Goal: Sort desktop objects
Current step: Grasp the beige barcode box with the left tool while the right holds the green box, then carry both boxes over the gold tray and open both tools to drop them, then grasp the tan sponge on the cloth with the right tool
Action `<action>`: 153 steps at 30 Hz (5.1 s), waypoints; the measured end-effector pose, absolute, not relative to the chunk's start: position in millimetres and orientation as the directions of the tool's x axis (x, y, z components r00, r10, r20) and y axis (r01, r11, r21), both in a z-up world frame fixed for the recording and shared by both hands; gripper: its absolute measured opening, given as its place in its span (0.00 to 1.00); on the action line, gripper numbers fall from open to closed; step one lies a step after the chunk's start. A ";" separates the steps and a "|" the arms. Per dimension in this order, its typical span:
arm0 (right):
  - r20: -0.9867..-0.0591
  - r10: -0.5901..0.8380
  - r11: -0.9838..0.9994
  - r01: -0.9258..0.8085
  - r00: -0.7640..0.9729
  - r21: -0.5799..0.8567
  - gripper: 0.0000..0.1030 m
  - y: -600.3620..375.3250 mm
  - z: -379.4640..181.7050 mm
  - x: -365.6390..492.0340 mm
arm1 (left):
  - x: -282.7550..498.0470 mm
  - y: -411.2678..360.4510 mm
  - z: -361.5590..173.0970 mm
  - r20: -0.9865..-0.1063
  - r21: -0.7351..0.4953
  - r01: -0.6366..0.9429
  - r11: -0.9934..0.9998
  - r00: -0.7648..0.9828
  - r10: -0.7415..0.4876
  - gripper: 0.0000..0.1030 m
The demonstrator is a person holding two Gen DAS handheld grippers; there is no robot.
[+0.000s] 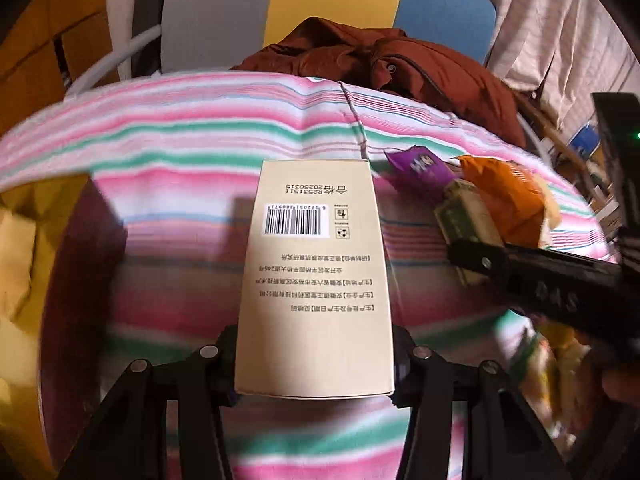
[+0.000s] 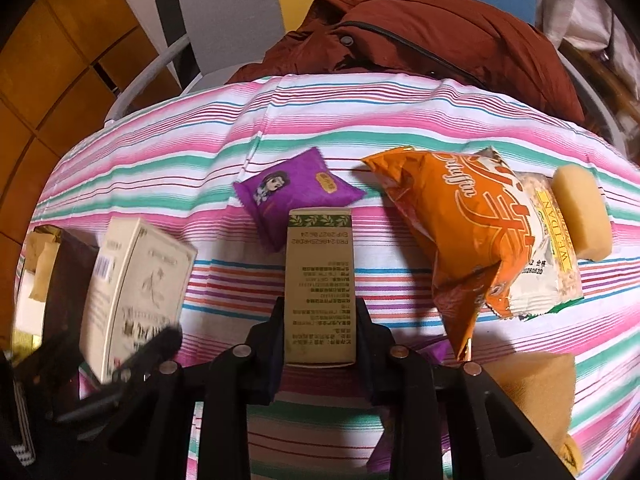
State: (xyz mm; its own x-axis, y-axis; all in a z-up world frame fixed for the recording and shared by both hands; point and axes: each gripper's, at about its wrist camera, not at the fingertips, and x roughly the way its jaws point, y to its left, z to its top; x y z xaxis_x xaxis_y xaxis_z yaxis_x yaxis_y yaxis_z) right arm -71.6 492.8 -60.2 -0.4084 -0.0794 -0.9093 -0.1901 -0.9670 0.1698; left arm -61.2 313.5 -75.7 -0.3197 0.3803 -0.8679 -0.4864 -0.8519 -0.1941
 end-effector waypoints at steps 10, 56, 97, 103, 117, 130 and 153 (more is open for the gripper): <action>-0.897 -0.050 -0.985 -0.127 -0.440 0.118 0.29 475.7 -44.2 -65.9 | -25.8 279.5 -72.8 -0.842 -0.261 -0.504 -0.823 -0.298 0.450 0.49; -0.836 -0.376 -0.926 0.192 -0.400 0.325 0.29 235.2 4.5 -80.2 | -65.3 36.9 -41.2 -0.837 -0.347 -0.331 -0.877 -0.312 0.449 0.49; -0.796 -0.318 -0.943 0.086 -0.515 0.321 0.52 251.3 1.7 -48.1 | -102.4 14.0 -43.3 -0.895 -0.201 -0.168 -0.965 -0.370 0.251 0.53; -0.803 -0.303 -0.946 0.056 -0.513 0.320 0.52 269.2 -5.0 -37.8 | -85.9 15.0 -35.3 -0.871 -0.254 -0.137 -0.957 -0.398 0.288 0.53; -0.833 -0.182 -0.966 -0.064 -0.522 0.251 0.56 353.3 -7.1 -9.7 | -47.5 83.9 -22.0 -0.832 -0.294 -0.295 -0.909 -0.390 0.395 0.53; -0.831 0.105 -0.906 -0.397 -0.547 0.146 0.68 515.0 10.3 19.9 | -34.5 103.4 18.0 -0.787 -0.281 -0.333 -0.900 -0.457 0.415 0.53; -0.926 0.011 -0.868 -0.463 -0.376 0.177 0.65 575.7 -52.3 22.9 | 0.0 212.3 -7.0 -0.846 -0.254 -0.539 -0.803 -0.279 0.454 0.53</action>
